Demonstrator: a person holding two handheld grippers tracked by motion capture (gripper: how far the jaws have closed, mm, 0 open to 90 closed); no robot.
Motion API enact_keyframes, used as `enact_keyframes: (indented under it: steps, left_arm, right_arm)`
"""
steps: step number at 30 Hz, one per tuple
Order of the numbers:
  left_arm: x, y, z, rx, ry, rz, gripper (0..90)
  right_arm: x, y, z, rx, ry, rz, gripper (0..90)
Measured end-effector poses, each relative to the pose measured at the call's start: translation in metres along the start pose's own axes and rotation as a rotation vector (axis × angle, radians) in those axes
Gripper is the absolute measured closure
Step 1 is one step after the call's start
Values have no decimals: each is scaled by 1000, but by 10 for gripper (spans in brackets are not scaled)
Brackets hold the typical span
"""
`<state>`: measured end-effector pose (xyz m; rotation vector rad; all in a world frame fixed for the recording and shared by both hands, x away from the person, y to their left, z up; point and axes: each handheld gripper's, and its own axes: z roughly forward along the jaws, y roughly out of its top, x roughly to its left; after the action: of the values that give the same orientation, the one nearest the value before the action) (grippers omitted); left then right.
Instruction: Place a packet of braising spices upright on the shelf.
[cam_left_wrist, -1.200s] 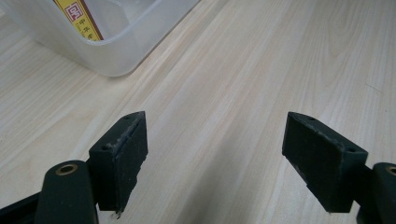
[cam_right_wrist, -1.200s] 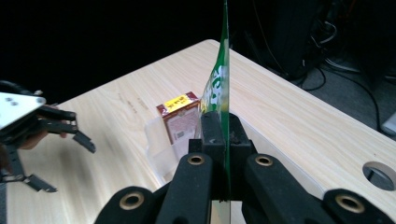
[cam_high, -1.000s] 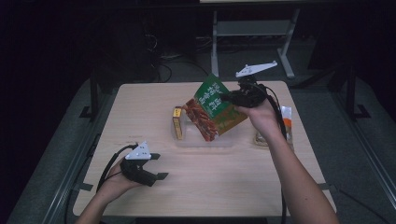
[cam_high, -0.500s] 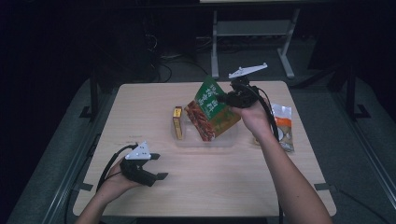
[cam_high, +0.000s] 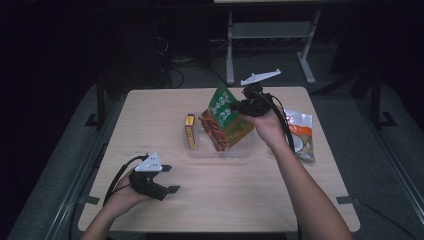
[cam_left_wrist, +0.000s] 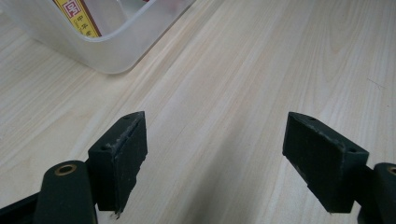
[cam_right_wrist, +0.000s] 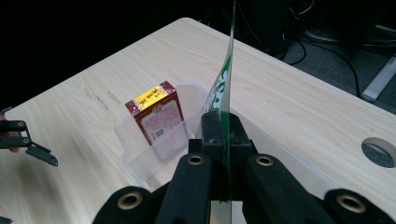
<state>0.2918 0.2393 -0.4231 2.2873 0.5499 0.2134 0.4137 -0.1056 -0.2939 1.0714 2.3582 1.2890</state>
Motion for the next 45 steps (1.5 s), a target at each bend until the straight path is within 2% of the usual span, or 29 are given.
enact_keyframes:
  steps: [13, 19, 32, 40, 43, 45]
  left_arm:
    - [-1, 0, 1, -5, -5, -6, 216]
    - [-1, 0, 1, -4, -6, 8, 215]
    - [-1, 1, 1, -5, -9, 7, 215]
    - [-2, 1, 3, 0, -13, 6, 215]
    - [-3, 1, 3, 3, -11, 10, 215]
    - [-3, 1, 4, 4, -13, 9, 215]
  right_arm:
    - [8, 16, 9, 42, -3, -10, 896]
    - [8, 24, 16, 60, 5, -9, 895]
    - [15, 39, 30, 98, 19, -16, 881]
    - [15, 31, 19, 83, 36, -26, 806]
    - [13, 22, 10, 71, 43, -23, 805]
    - [11, 17, 6, 64, 42, -20, 842]
